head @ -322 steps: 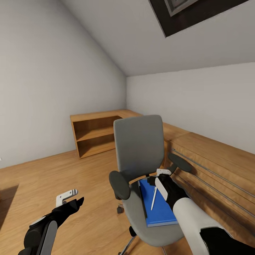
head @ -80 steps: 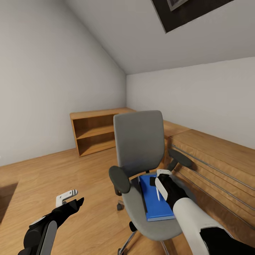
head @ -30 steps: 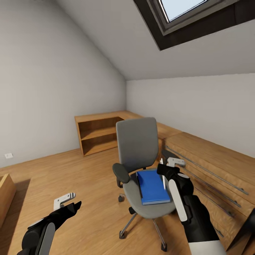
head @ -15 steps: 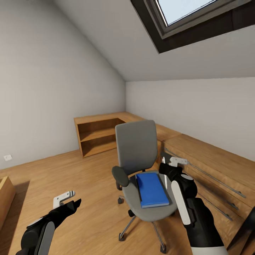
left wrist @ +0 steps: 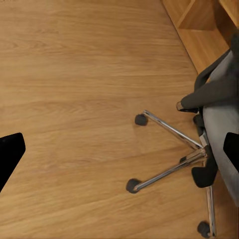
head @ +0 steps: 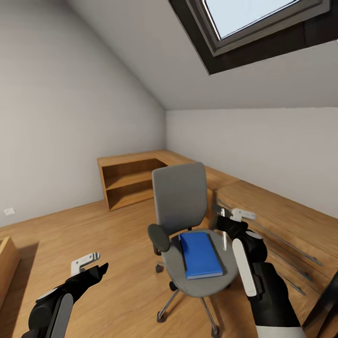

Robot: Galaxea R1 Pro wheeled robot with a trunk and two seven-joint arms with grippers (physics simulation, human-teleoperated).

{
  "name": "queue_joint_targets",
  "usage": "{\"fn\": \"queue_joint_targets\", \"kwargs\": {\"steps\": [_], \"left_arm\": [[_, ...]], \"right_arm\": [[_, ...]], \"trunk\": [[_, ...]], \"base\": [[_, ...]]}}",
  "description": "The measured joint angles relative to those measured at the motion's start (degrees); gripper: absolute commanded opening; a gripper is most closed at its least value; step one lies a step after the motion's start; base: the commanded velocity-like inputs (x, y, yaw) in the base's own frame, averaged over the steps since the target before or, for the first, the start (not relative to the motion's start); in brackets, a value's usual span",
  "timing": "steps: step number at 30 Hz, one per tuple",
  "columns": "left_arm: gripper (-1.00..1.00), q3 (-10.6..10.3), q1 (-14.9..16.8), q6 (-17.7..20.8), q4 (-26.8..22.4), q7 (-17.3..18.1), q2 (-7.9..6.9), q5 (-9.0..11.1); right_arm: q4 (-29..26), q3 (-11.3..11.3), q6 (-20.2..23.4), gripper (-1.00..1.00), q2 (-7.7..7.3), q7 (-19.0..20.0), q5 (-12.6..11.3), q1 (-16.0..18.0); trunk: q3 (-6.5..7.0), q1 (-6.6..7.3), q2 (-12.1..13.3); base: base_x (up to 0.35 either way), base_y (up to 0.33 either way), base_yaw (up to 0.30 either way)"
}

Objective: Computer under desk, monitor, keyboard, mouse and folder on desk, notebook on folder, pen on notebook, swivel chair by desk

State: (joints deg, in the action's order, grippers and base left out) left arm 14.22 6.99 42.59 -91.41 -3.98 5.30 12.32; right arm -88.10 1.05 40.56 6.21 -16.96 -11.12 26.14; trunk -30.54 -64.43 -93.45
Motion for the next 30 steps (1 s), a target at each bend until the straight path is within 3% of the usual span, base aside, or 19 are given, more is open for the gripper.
{"fn": "queue_joint_targets", "kwargs": {"steps": [14, 19, 26, 30], "left_arm": [[1.0, -0.08, 0.01, -0.07, 0.02, 0.0, 0.28, -0.16], [1.0, -0.23, 0.01, -0.06, 0.08, 0.0, 0.29, -0.21], [1.0, -0.43, 0.01, -0.02, 0.28, 0.0, 0.35, -0.26], [1.0, -1.61, 0.01, 0.0, 0.39, -0.01, 0.35, -0.27]], "right_arm": [[-0.01, 6.73, 0.01, -1.0, 0.08, 0.17, -0.07, -0.01], [-0.01, 10.3, 0.03, -1.0, 0.15, 0.19, -0.29, -0.01], [-0.01, 13.0, 0.07, -1.0, 0.05, 0.16, -3.68, -0.01], [0.04, 14.72, 0.08, -1.0, 0.01, 0.13, -5.48, -0.01]], "trunk": [[2.51, 3.08, 5.62], [3.41, 4.17, 7.62], [4.67, 5.71, 10.43], [5.39, 6.59, 12.04]], "base": [[0.0, 0.0, -0.235], [0.0, 0.0, -0.267], [0.0, 0.0, -0.284], [0.0, 0.0, -0.291]]}}
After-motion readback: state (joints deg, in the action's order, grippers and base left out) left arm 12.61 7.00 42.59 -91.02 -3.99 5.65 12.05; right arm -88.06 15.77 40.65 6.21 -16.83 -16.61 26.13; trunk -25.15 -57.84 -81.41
